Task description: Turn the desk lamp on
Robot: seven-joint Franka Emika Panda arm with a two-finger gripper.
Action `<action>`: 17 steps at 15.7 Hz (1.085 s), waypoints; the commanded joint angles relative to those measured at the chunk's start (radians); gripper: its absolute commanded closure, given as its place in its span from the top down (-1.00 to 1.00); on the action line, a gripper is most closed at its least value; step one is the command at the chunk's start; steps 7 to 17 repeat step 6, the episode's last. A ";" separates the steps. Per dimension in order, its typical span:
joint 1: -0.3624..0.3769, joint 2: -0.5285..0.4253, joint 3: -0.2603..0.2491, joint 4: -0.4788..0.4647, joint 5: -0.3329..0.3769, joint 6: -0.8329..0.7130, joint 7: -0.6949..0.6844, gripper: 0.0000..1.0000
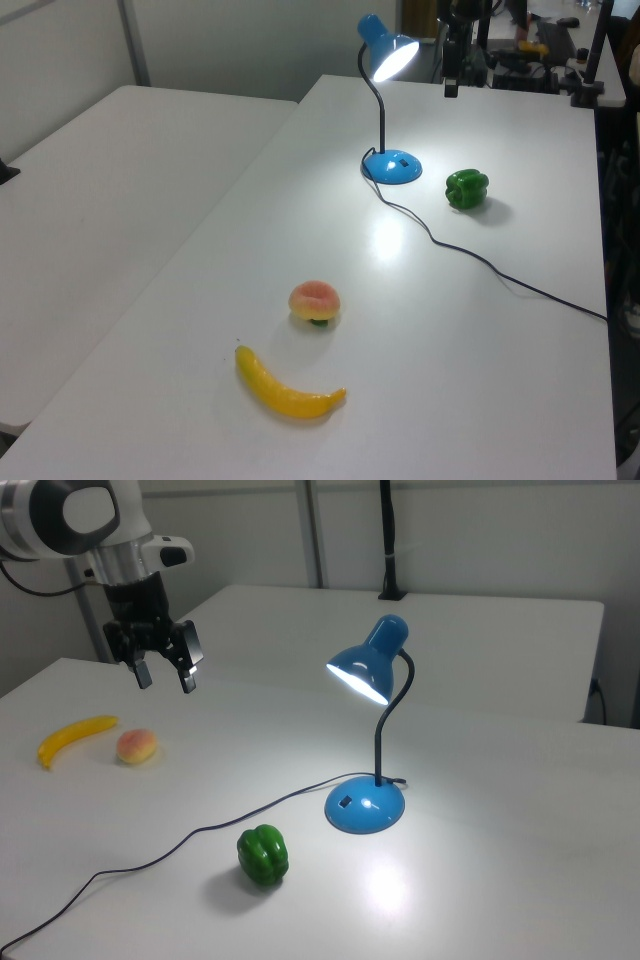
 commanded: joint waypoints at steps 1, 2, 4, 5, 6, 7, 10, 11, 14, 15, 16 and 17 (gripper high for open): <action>0.026 -0.025 -0.033 -0.009 0.005 -0.026 -0.018 1.00; 0.023 -0.026 -0.033 -0.008 0.005 -0.026 -0.018 1.00; 0.023 -0.024 -0.033 -0.006 0.005 -0.026 -0.016 1.00; 0.022 -0.024 -0.033 -0.002 0.004 -0.026 -0.016 1.00; 0.020 -0.021 -0.033 0.012 0.004 -0.029 -0.016 1.00; 0.020 -0.021 -0.033 0.012 0.004 -0.029 -0.016 1.00; 0.020 -0.021 -0.033 0.012 0.004 -0.029 -0.016 1.00; 0.020 -0.021 -0.033 0.012 0.004 -0.029 -0.016 1.00; 0.020 -0.021 -0.033 0.012 0.004 -0.029 -0.016 1.00; 0.020 -0.021 -0.033 0.012 0.004 -0.029 -0.016 1.00; 0.020 -0.021 -0.033 0.012 0.004 -0.029 -0.016 1.00; 0.020 -0.021 -0.033 0.012 0.004 -0.029 -0.016 1.00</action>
